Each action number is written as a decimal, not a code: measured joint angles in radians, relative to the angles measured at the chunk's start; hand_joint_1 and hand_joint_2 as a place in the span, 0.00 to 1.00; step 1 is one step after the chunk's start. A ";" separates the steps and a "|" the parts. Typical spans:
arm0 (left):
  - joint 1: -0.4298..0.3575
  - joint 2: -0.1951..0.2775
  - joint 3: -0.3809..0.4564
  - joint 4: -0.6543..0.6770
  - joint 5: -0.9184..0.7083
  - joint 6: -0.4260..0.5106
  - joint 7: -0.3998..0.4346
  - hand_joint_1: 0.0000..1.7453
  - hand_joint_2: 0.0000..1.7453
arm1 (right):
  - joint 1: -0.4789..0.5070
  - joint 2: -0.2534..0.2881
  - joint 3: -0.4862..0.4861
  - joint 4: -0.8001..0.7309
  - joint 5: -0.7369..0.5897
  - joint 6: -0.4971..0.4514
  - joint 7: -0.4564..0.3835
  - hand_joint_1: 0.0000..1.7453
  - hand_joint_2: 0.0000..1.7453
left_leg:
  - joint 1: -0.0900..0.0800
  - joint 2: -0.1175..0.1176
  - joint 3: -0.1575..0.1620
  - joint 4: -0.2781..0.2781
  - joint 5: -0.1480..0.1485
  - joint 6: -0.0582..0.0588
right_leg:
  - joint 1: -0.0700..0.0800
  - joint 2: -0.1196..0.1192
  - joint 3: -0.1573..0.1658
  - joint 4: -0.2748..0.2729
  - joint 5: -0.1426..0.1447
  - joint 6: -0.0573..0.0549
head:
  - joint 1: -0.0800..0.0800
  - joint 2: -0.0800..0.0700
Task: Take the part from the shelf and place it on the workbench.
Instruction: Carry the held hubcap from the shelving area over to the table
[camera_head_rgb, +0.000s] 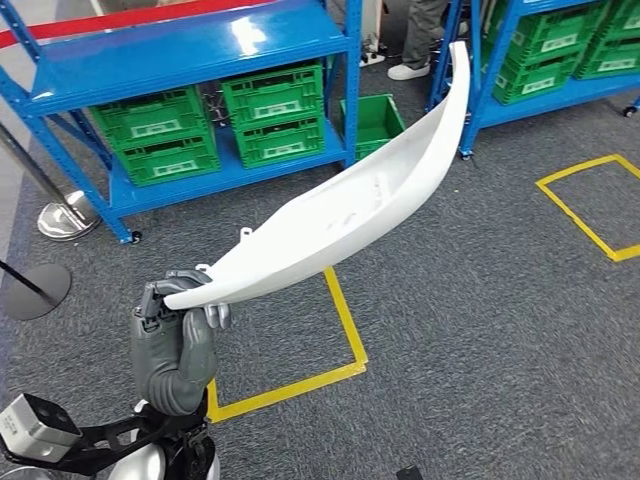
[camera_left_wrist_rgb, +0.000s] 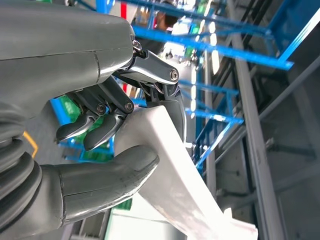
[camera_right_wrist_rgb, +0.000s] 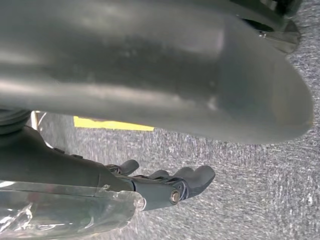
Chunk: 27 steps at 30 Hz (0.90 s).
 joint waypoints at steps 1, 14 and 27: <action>0.000 0.001 0.000 0.000 0.000 0.000 0.000 1.00 1.00 | -0.002 0.000 0.000 0.000 0.001 0.000 0.000 0.00 0.00 | 0.000 -0.008 -0.033 0.067 -0.027 -0.002 | 0.000 0.014 -0.003 0.000 0.002 -0.001 | -0.001 0.000; -0.009 0.001 -0.001 0.000 0.006 0.000 -0.005 1.00 1.00 | 0.002 -0.003 -0.005 0.000 0.001 0.004 0.005 0.00 0.00 | 0.011 -0.064 0.063 -0.171 0.123 0.050 | -0.010 0.089 -0.058 0.039 0.000 0.058 | 0.007 0.000; -0.017 -0.010 -0.002 -0.001 0.017 -0.025 -0.007 1.00 1.00 | 0.003 -0.009 -0.011 0.000 -0.002 -0.013 -0.007 0.00 0.00 | -0.010 0.093 0.061 -0.166 0.119 0.030 | 0.015 -0.053 0.013 -0.001 -0.016 0.017 | 0.018 0.000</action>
